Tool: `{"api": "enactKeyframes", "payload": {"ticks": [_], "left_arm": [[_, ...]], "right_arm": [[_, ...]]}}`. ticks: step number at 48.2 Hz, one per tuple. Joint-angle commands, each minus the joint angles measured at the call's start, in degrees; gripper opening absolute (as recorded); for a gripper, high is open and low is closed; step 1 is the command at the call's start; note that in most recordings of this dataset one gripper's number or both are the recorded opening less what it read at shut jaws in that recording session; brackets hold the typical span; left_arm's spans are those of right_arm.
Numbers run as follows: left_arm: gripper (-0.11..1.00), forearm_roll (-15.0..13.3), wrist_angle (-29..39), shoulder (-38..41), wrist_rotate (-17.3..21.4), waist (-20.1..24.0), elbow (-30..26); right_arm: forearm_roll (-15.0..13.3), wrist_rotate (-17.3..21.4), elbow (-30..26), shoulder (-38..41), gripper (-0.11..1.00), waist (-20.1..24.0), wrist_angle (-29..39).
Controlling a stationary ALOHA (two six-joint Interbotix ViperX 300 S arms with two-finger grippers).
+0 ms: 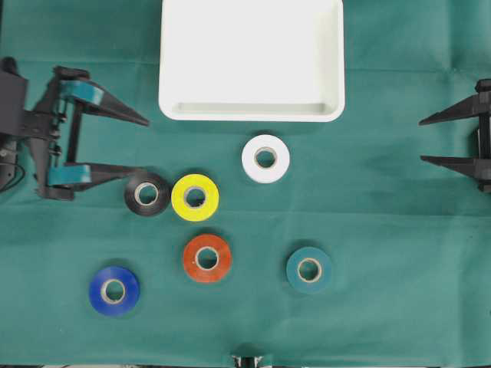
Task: Put the tape into the white case with the left arm.
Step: 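Move the left gripper forward toward the white tape roll, then reach the left gripper over the white tape and insert fingers into its core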
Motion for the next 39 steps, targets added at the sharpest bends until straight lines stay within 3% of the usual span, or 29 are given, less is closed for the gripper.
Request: {"api": "enactKeyframes", "payload": {"ticks": [1,22,39], "left_arm": [[0.92,-0.1,-2.1,2.9,0.0,0.2,-1.8],[0.92,-0.1,3.3,14.2,0.0,0.4,-8.3],[0.92,-0.1,4.1,14.8,-0.1,0.9,-9.1]], "right_arm": [[-0.1,0.1,-0.6,0.2,0.98,-0.1,-0.2],[-1.2,0.2,-0.2,-1.4,0.98,0.0,-0.2],[-8.8,0.1,0.2,-1.5,0.98,0.0,-0.5]]}}
